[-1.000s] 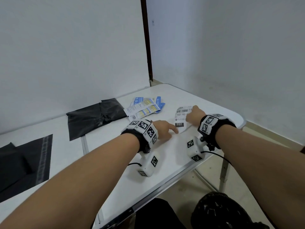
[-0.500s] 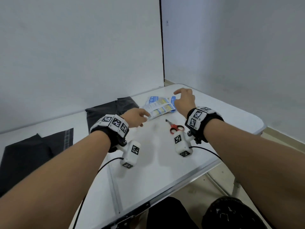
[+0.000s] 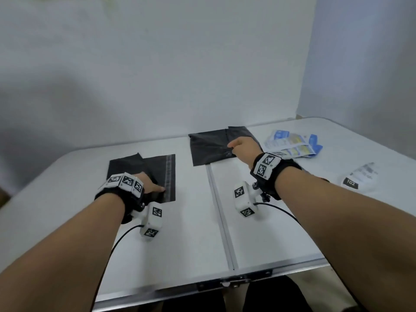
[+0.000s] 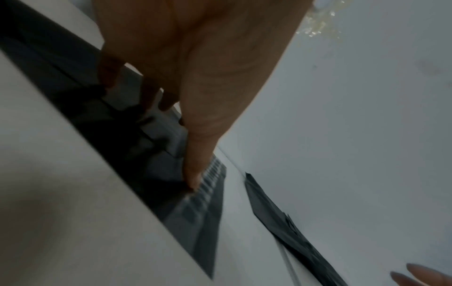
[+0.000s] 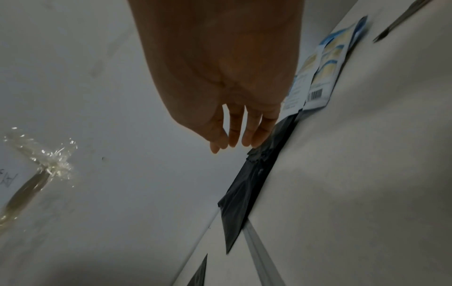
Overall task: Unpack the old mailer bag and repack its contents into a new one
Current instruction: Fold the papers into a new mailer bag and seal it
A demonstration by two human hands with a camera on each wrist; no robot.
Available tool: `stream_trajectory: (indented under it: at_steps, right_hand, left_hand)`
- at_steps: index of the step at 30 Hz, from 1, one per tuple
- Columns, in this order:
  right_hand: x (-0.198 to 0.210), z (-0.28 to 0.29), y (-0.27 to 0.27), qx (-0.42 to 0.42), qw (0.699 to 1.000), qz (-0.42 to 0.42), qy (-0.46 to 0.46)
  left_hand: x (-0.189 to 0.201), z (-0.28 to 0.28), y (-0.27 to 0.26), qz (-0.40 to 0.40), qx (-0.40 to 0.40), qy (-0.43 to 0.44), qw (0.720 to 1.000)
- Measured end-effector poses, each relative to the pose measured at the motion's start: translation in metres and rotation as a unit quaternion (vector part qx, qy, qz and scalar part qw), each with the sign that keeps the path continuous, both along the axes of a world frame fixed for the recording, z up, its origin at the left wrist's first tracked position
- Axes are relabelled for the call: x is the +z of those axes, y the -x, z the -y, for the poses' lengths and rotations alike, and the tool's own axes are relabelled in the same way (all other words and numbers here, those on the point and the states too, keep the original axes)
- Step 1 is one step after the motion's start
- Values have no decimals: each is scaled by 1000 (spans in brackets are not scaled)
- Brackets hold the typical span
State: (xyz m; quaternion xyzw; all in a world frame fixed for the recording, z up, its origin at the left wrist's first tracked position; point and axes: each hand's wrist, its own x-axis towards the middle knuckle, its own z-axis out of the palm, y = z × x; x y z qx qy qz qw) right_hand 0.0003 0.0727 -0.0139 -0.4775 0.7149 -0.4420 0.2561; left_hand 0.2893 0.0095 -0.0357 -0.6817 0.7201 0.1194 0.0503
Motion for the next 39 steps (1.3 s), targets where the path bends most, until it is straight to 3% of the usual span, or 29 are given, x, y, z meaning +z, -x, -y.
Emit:
stream_trajectory:
  at_steps: [3, 8, 13, 15, 18, 20, 24, 26, 29, 32, 35, 39]
  right_hand:
    - [-2, 7, -15, 22, 999, 21, -14]
    - [0, 8, -32, 48, 997, 43, -37]
    - [-1, 9, -47, 94, 989, 96, -68]
    - [0, 10, -53, 110, 985, 101, -85]
    - [-1, 13, -58, 142, 975, 110, -129]
    - [-1, 11, -62, 150, 962, 172, -148]
    - [-2, 16, -61, 89, 943, 320, -40]
    - [-11, 27, -49, 11, 954, 299, 18]
    - [-31, 42, -23, -32, 969, 244, 39]
    - [-7, 1, -22, -53, 961, 269, 26]
    - [-11, -19, 1, -41, 963, 267, 14]
    - [-16, -38, 32, -56, 981, 182, -46]
  left_hand:
    - [-1, -1, -16, 2, 48, 25, 999]
    - [0, 3, -30, -72, 70, 32, 994]
    - [5, 5, -26, -212, 70, 116, 968]
    - [13, 0, -17, -263, 31, 155, 952]
    - [29, -12, 3, -278, -64, 186, 940]
    - [38, -20, 13, -292, -119, 179, 932]
    - [41, -32, 29, -300, -195, 110, 927]
    - [38, -36, 33, -340, -187, 58, 920]
    - [35, -34, 32, -452, -123, -16, 883]
    - [35, -21, 20, -521, -20, -18, 853]
    - [31, -6, 10, -567, 65, -26, 821]
    - [30, 3, 19, -678, 140, -10, 721]
